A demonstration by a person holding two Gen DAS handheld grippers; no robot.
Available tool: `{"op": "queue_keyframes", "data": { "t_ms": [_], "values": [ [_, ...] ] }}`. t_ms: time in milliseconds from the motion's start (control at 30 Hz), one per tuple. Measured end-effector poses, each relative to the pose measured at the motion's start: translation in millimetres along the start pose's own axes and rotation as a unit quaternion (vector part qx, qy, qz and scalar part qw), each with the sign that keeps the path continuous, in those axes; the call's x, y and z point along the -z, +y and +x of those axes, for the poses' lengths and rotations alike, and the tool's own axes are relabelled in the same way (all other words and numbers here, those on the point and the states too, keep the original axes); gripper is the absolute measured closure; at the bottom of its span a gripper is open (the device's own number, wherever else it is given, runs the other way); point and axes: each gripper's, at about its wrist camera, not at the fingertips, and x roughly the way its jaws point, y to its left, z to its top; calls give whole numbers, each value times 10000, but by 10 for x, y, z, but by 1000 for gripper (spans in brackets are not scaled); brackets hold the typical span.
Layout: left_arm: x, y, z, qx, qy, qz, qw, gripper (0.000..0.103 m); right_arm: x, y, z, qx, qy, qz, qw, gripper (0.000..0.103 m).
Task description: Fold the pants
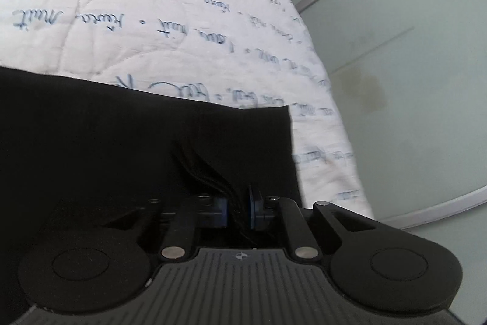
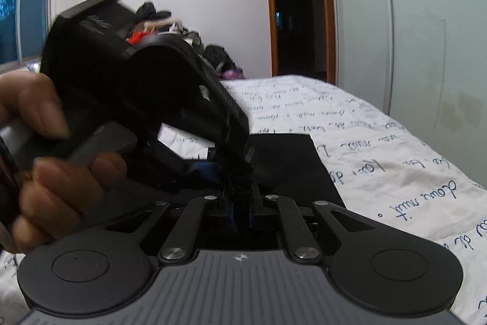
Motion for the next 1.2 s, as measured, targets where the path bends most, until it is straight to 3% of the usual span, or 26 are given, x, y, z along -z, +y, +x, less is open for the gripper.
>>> {"op": "queue_keyframes", "data": {
  "t_ms": [233, 400, 600, 700, 933, 1033, 1133, 1200],
  "values": [
    [11, 102, -601, -313, -299, 633, 9971, 96, -92, 311, -50, -414, 68, -423, 9982, 95],
    [-45, 673, -1192, -479, -479, 368, 9970, 95, -196, 847, -19, -1217, 71, -571, 9909, 95],
    [155, 1504, -1485, -779, -549, -386, 9947, 96, 0, 1553, 214, -1897, 582, -1164, 9732, 95],
    [203, 1653, -1603, -673, -675, -524, 9941, 96, 70, 1770, 211, -1911, 637, -1507, 9678, 95],
    [240, 1719, -1804, -885, -978, -346, 9907, 96, 5, 1897, 168, -2073, 616, -1485, 9650, 95],
    [253, 1890, -1824, -770, -941, -657, 9904, 96, 65, 1982, 206, -2111, 712, -1570, 9621, 95],
    [252, 1921, -1947, -757, -1101, -651, 9889, 96, 59, 2034, 180, -2152, 663, -1699, 9594, 95],
    [253, 2008, -1961, -809, -1171, -756, 9869, 86, 60, 2084, 187, -2143, 686, -1766, 9582, 94]
  ]
}}
